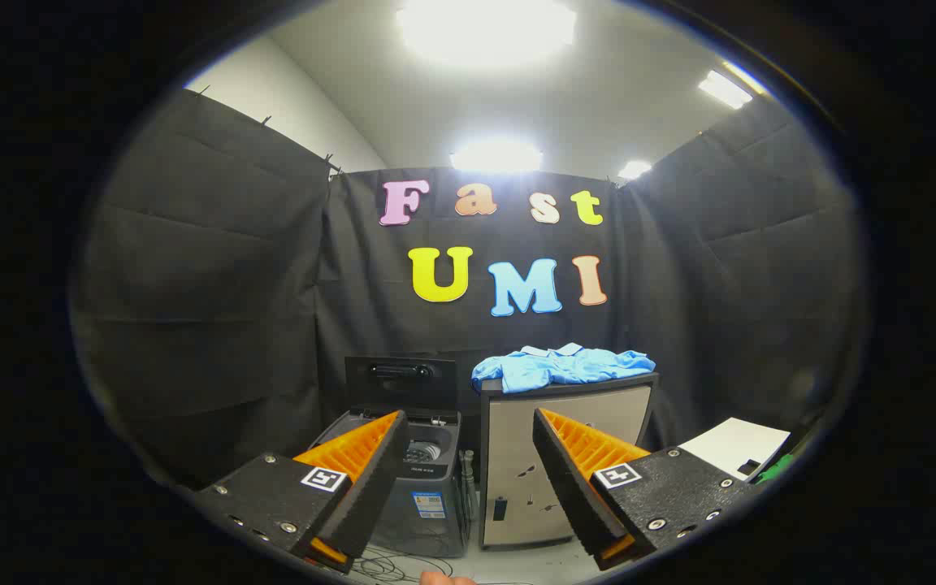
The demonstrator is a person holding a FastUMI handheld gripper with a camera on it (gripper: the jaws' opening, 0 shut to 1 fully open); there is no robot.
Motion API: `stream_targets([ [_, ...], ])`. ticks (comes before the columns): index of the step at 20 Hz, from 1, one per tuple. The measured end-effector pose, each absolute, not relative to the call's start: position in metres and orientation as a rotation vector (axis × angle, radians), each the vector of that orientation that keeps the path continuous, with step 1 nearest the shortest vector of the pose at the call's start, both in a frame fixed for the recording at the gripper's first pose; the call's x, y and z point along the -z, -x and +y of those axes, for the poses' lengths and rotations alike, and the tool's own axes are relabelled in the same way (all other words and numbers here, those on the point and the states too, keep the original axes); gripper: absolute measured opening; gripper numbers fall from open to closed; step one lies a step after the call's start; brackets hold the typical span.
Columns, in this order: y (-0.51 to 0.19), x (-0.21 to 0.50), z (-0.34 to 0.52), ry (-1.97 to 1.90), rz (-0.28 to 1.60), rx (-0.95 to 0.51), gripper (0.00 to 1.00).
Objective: Put the clothes into the washing machine and then close the washing machine lid.
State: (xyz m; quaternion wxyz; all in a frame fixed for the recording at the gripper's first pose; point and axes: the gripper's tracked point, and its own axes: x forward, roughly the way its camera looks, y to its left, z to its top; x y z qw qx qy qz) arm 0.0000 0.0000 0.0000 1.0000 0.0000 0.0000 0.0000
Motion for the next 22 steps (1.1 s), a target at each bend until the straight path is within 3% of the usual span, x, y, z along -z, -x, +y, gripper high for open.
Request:
stream_targets([
  [22, -0.028, -0.008, -0.015, -0.003, 0.005, -0.029, 0.95],
])
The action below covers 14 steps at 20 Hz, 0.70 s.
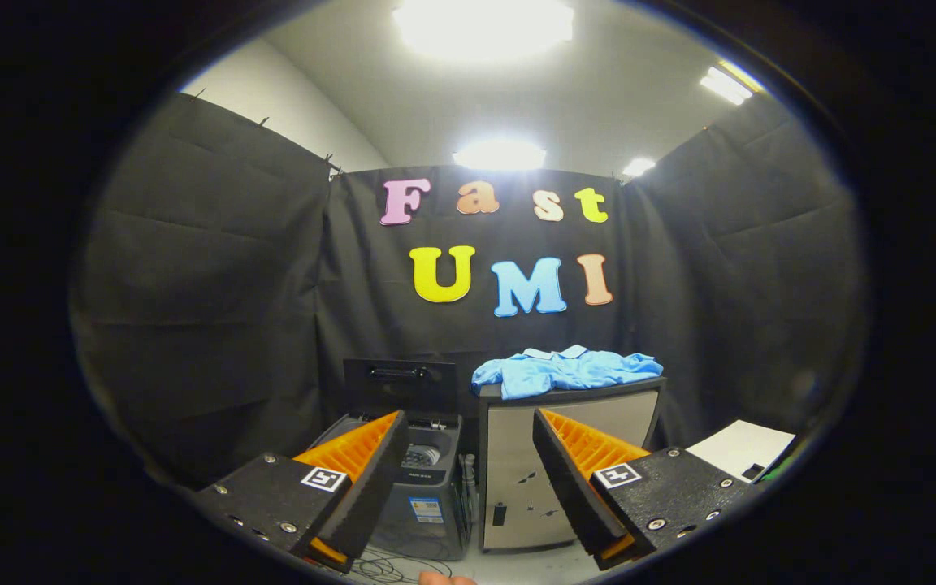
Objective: Put the clothes into the washing machine and then close the washing machine lid.
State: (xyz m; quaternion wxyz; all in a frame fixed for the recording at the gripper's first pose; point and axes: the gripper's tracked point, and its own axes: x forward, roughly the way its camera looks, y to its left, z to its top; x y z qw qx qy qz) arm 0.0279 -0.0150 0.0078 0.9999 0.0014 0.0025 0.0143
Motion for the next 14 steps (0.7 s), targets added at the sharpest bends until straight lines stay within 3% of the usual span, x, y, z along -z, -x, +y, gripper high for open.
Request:
stream_targets([
  [14, -0.155, -0.015, -0.078, 0.023, 0.068, 0.011, 0.95],
])
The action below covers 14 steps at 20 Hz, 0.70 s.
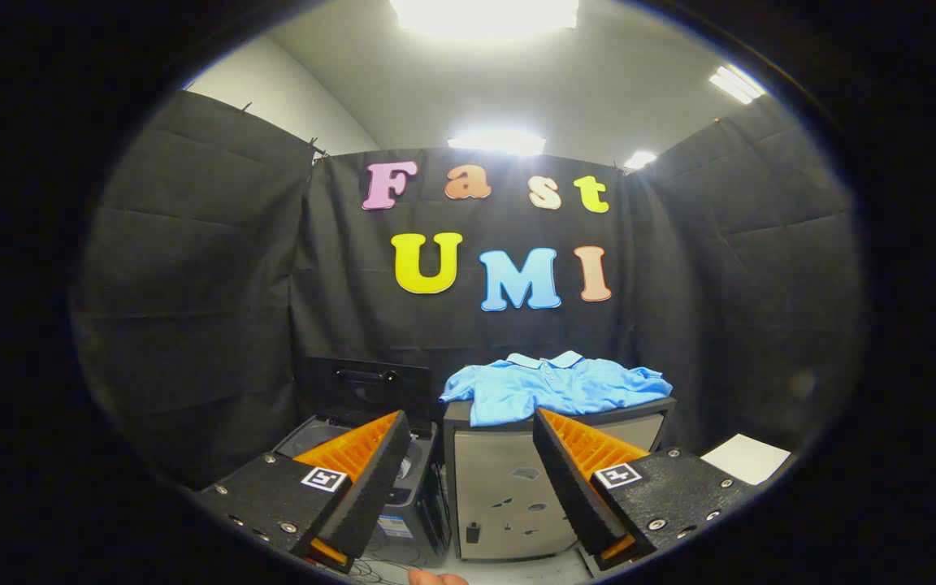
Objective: Put the clothes into the washing machine and then close the washing machine lid.
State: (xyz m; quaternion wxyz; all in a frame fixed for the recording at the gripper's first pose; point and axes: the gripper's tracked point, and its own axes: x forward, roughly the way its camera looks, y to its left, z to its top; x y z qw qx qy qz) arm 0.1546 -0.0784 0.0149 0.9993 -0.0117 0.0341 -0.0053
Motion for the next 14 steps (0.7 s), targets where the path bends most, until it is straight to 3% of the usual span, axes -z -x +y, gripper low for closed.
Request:
stream_targets([
  [14, -0.358, 0.027, -0.178, 0.102, 0.378, 0.089, 0.95],
])
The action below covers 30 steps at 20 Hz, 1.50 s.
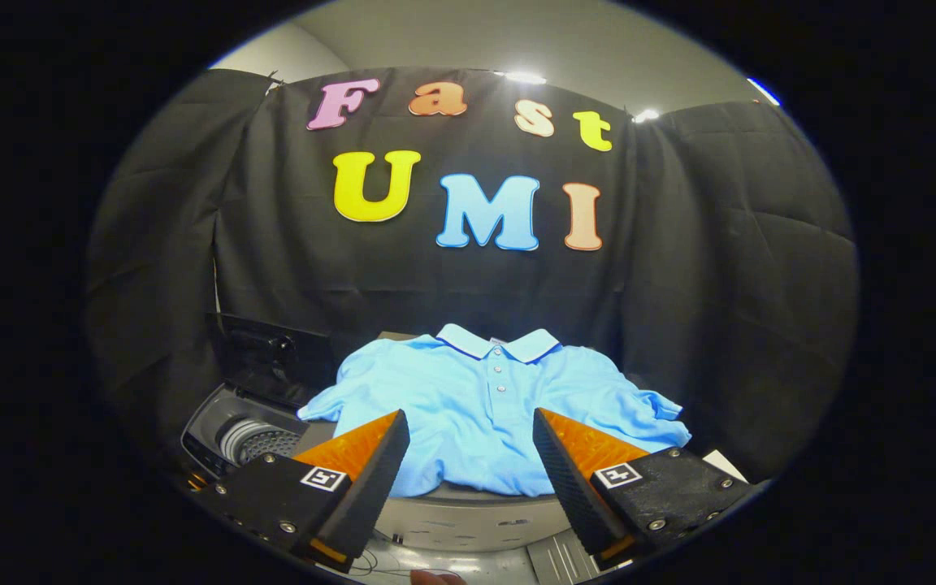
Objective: Put the clothes into the washing machine and then close the washing machine lid.
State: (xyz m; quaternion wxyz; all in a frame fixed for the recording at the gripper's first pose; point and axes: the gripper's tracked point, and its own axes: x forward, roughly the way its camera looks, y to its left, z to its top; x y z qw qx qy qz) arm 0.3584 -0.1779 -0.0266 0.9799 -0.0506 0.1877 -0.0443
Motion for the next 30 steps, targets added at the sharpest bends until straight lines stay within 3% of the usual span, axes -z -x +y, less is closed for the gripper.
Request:
stream_targets([
  [11, -0.428, 0.090, -0.185, 0.049, 0.602, 0.051, 0.95],
  [20, -0.436, 0.096, -0.187, 0.028, 0.629, 0.042, 0.96],
  [22, -0.436, 0.097, -0.193, 0.024, 0.622, 0.077, 0.90],
  [24, -0.440, 0.100, -0.196, 0.053, 0.641, 0.096, 0.72],
  [25, -0.438, 0.098, -0.198, 0.082, 0.651, 0.105, 0.51],
  [26, -0.436, 0.098, -0.199, 0.120, 0.665, 0.111, 0.42],
  [27, -0.439, 0.098, -0.198, 0.169, 0.681, 0.108, 0.27],
  [29, -0.438, 0.097, -0.198, 0.240, 0.697, 0.088, 0.09],
  [30, -0.437, 0.097, -0.198, 0.232, 0.692, 0.088, 0.07],
])
